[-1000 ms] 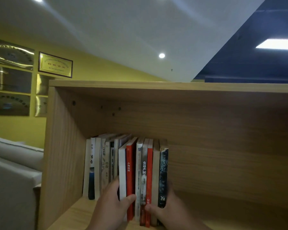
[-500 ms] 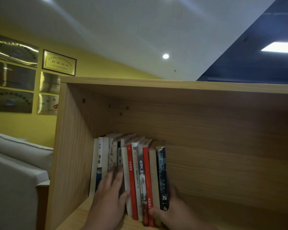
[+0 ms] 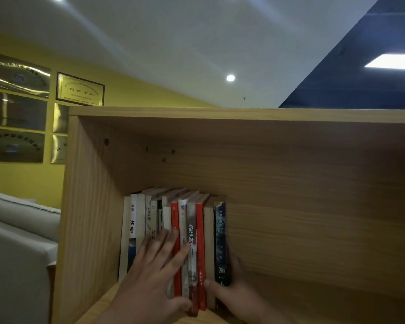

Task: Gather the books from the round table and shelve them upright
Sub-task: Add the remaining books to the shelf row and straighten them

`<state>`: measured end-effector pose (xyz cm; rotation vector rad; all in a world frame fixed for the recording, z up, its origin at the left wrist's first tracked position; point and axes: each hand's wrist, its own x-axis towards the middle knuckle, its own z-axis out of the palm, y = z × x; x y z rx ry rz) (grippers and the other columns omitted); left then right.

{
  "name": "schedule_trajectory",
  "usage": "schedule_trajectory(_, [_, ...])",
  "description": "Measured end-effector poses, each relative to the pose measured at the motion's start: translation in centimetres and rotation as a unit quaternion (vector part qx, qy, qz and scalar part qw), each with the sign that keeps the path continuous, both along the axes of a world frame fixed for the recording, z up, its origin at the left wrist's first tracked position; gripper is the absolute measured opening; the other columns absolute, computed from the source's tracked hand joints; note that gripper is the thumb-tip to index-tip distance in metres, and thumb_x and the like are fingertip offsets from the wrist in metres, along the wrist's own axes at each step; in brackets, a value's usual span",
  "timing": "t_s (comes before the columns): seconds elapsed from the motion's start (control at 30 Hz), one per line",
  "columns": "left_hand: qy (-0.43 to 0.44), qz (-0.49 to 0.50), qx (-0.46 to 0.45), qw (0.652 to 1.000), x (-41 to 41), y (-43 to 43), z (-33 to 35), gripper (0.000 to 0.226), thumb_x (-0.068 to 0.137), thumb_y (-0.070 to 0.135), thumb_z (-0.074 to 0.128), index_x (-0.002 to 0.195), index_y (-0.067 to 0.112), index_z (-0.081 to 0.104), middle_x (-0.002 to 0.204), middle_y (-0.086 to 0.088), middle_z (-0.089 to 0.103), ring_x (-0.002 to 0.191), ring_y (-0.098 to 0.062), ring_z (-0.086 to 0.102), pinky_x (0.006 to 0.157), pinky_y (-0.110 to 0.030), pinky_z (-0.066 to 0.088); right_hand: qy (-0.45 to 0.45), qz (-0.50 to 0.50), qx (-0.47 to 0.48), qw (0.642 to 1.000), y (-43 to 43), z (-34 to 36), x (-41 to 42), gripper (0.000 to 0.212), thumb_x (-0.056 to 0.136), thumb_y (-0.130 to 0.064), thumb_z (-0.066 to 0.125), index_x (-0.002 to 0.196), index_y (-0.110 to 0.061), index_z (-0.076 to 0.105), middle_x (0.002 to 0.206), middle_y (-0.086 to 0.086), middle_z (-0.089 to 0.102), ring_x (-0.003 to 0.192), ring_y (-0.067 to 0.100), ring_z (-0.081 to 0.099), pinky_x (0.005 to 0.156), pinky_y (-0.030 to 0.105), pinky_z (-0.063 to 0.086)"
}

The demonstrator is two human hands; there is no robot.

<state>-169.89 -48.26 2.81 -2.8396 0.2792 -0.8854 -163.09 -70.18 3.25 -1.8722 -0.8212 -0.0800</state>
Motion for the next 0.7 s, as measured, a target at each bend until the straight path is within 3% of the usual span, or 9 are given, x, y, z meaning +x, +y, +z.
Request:
schedule_trajectory(0.13, [-0.014, 0.003, 0.006, 1.000, 0.8, 0.2, 0.1, 0.123, 0.064, 0.097, 0.031, 0.160, 0.025, 0.007, 0.169, -0.008, -0.002, 0.155, -0.026, -0.004, 0.116, -0.048, 0.009, 0.003, 0.015, 0.004, 1.000, -0.2, 0.4, 0.0, 0.101, 0.070, -0.066, 0.079, 0.144, -0.070, 0.010, 0.145, -0.030, 0.047, 0.134, -0.005, 0.047, 0.114, 0.043, 0.042])
schedule_trajectory(0.23, [-0.022, 0.023, -0.010, 0.999, 1.3, -0.2, 0.0, 0.125, 0.062, 0.097, 0.035, 0.160, 0.025, 0.008, 0.168, -0.006, 0.002, 0.153, -0.025, 0.005, 0.112, -0.050, 0.018, 0.017, 0.018, 0.003, 1.000, -0.5, 0.6, -0.4, 0.088, 0.076, -0.054, 0.079, 0.130, -0.083, 0.015, 0.132, -0.041, 0.053, 0.125, -0.013, 0.052, 0.106, 0.026, 0.047])
schedule_trajectory(0.4, [-0.047, 0.029, -0.030, 0.998, 2.2, -0.7, 0.0, 0.126, 0.058, 0.089, 0.044, 0.159, 0.026, 0.004, 0.166, -0.005, 0.008, 0.154, -0.023, 0.000, 0.110, -0.057, 0.022, 0.015, 0.000, -0.017, 1.000, -0.7, 0.7, -0.4, 0.091, 0.082, -0.042, 0.076, 0.120, -0.089, 0.007, 0.119, -0.053, 0.051, 0.117, -0.025, 0.048, 0.096, 0.011, 0.044])
schedule_trajectory(0.57, [-0.067, 0.027, -0.005, 0.997, 2.4, -0.6, -0.7, 0.117, 0.066, 0.087, 0.040, 0.160, 0.026, 0.007, 0.166, -0.012, 0.015, 0.153, -0.031, 0.012, 0.109, -0.059, 0.022, 0.031, -0.019, -0.011, 0.999, 0.0, 0.3, -0.1, 0.093, 0.072, -0.055, 0.076, 0.123, -0.088, 0.006, 0.140, -0.032, 0.049, 0.130, -0.005, 0.049, 0.114, 0.037, 0.043])
schedule_trajectory(0.7, [-0.099, 0.029, 0.017, 0.995, 2.8, -0.3, -1.1, 0.114, 0.067, 0.084, 0.039, 0.160, 0.025, 0.009, 0.167, -0.011, 0.007, 0.153, -0.032, 0.008, 0.111, -0.058, 0.020, 0.010, -0.041, -0.010, 0.999, 0.6, 0.1, 0.2, 0.093, 0.068, -0.063, 0.071, 0.124, -0.087, 0.002, 0.148, -0.027, 0.044, 0.134, -0.002, 0.047, 0.115, 0.041, 0.042])
